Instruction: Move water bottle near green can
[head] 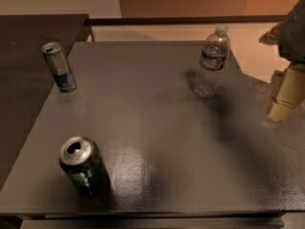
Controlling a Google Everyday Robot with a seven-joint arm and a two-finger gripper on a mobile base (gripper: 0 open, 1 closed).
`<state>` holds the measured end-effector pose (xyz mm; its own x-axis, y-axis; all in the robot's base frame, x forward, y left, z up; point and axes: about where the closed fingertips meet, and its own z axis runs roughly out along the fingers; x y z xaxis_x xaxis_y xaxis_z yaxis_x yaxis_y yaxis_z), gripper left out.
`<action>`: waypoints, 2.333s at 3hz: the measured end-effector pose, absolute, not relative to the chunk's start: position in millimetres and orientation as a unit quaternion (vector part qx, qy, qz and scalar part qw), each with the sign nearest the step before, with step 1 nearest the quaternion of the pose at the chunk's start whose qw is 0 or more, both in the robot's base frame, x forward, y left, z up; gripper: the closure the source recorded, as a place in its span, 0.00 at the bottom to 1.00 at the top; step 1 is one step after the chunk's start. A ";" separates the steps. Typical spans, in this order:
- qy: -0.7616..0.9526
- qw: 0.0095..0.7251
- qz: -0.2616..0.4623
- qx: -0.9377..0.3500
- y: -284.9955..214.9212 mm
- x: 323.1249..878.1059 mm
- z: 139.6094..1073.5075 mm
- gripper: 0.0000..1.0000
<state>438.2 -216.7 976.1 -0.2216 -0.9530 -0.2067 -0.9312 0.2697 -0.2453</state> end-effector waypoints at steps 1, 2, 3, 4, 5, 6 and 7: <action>0.781 0.160 -0.035 -0.603 -216.5 438.4 976.6 0.00; 0.795 0.170 -0.019 -0.583 -216.0 458.6 968.0 0.00; 0.811 0.193 -0.002 -0.553 -212.6 488.7 955.9 0.00; 0.822 0.223 0.009 -0.523 -210.1 521.1 951.1 0.00; 0.833 0.257 0.024 -0.489 -209.1 549.6 949.6 0.00; 0.835 0.281 0.053 -0.470 -198.5 566.6 951.6 0.00; 0.836 0.293 0.083 -0.456 -189.6 576.8 948.6 0.00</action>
Offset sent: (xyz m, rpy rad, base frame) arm 0.0481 -0.0005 -0.0239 0.1049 0.0314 -0.1059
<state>576.8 -189.6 948.6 -0.4118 -0.7144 -0.5657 -0.8119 0.5695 -0.1282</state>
